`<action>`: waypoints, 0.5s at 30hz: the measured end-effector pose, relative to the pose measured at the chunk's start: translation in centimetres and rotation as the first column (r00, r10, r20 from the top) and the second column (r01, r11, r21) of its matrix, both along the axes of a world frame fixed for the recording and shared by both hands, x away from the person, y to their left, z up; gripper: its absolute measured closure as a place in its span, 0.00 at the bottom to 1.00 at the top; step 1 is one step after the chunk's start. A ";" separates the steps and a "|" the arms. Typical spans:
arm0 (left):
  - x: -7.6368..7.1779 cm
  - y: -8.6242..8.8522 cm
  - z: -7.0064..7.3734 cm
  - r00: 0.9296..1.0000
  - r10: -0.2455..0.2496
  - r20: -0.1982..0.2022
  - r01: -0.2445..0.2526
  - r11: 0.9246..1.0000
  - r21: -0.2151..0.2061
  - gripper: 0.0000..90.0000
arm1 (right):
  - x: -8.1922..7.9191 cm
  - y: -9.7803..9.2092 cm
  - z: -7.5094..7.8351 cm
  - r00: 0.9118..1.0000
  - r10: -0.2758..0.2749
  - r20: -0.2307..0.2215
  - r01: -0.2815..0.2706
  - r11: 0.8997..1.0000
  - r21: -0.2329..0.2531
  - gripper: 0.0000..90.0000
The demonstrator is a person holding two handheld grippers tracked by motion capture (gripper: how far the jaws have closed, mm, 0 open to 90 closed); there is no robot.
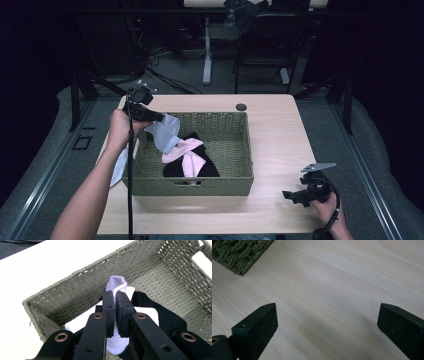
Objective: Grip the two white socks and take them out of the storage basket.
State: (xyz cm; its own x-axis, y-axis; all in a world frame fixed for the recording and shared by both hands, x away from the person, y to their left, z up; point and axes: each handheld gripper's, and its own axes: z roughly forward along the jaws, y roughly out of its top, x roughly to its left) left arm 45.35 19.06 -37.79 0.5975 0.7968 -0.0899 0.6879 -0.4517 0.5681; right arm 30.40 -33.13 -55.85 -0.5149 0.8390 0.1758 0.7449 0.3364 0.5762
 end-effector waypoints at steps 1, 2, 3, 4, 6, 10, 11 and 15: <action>0.0 0.1 0.2 1.000 0.002 -0.001 -0.002 1.000 0.003 0.97 | 0.0 0.0 0.0 1.000 -0.001 -0.004 0.001 1.000 0.000 0.03; 0.1 0.2 0.4 1.000 0.003 -0.001 -0.003 1.000 0.003 0.97 | 0.0 0.0 0.0 1.000 0.000 -0.001 0.000 1.000 0.000 0.03; 0.1 0.3 0.6 1.000 0.005 -0.006 -0.005 1.000 -0.002 0.97 | 0.0 0.0 0.0 1.000 -0.001 -0.004 0.001 1.000 0.001 0.03; 0.2 0.4 0.7 1.000 0.009 -0.005 -0.009 1.000 -0.002 0.97 | 0.0 0.0 0.0 1.000 -0.002 -0.005 0.002 1.000 0.001 0.03; 0.2 0.6 1.2 1.000 0.008 -0.006 -0.008 1.000 0.003 0.97 | 0.0 0.0 0.0 1.000 -0.002 -0.006 0.002 1.000 0.000 0.03; 0.2 1.0 2.2 1.000 0.013 0.000 -0.013 1.000 0.007 0.97 | 0.0 0.0 0.0 1.000 -0.002 -0.005 0.002 1.000 0.001 0.03; 0.2 1.1 2.4 1.000 0.020 0.004 -0.020 1.000 0.009 0.97 | 0.0 0.0 0.0 1.000 -0.002 -0.006 0.002 1.000 0.000 0.03; 0.2 1.7 3.3 0.999 0.033 0.013 -0.033 0.999 0.005 0.97 | 0.0 0.0 0.0 1.000 -0.002 -0.005 0.002 1.000 0.001 0.03</action>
State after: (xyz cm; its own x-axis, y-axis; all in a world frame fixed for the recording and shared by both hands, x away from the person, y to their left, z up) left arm 45.51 20.73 -34.50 0.5718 0.8167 -0.0780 0.6951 -0.4317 0.5748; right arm 30.41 -33.15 -55.84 -0.5122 0.8399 0.1792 0.7486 0.3344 0.5726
